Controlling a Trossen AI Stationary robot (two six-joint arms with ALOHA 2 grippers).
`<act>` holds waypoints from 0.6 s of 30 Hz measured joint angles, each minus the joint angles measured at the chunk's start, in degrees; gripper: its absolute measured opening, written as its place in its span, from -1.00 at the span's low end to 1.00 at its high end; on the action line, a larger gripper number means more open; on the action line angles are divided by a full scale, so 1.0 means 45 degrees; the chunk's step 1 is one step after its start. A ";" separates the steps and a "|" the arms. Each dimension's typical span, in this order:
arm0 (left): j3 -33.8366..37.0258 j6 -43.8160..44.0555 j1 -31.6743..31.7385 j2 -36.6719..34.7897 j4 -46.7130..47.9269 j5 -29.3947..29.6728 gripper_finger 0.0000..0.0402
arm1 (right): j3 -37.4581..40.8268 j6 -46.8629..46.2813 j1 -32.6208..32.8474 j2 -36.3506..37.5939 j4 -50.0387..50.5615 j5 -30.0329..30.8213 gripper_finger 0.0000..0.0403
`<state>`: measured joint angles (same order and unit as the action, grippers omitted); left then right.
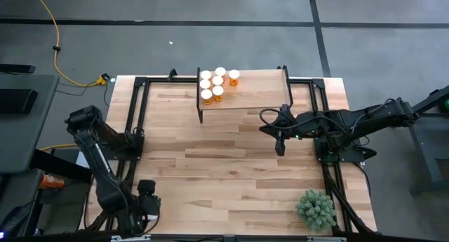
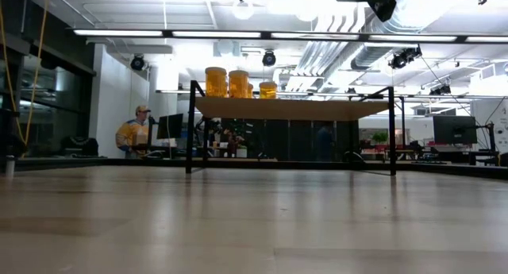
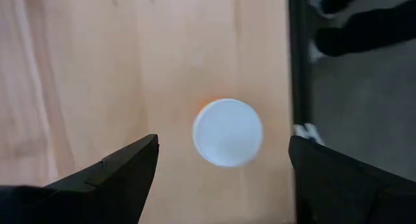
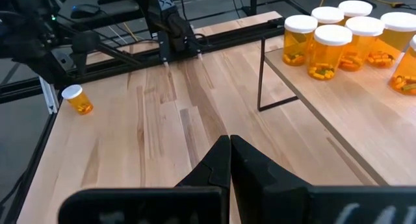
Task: Pick and place medicine bottles onto shelf by color
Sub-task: Put the orange pill bottle on the shelf aligned with the other orange pill bottle
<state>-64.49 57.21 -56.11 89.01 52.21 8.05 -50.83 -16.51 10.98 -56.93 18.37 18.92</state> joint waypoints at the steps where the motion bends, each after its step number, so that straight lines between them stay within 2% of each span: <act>1: 0.0000 0.0057 -0.0024 0.0142 0.0032 0.0256 0.67 | 0.0000 0.0005 0.0000 0.0000 0.0011 0.0000 -1.00; 3: 0.0000 0.0222 -0.0044 0.0427 0.0036 0.0650 0.67 | 0.0000 -0.0016 0.0000 -0.0002 0.0078 0.0000 -1.00; 9: 0.0000 0.0045 -0.0151 0.1136 -0.0940 -0.0154 0.67 | 0.0000 -0.0119 0.0000 0.0000 0.0254 -0.0005 -1.00; 18: 0.0005 0.0588 -0.0243 0.2072 -0.0954 0.0054 0.67 | 0.0000 -0.0325 0.0000 -0.0002 0.0474 -0.0005 -1.00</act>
<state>-64.47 59.86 -57.21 98.33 47.92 8.29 -50.83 -17.98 10.98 -56.93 20.50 18.90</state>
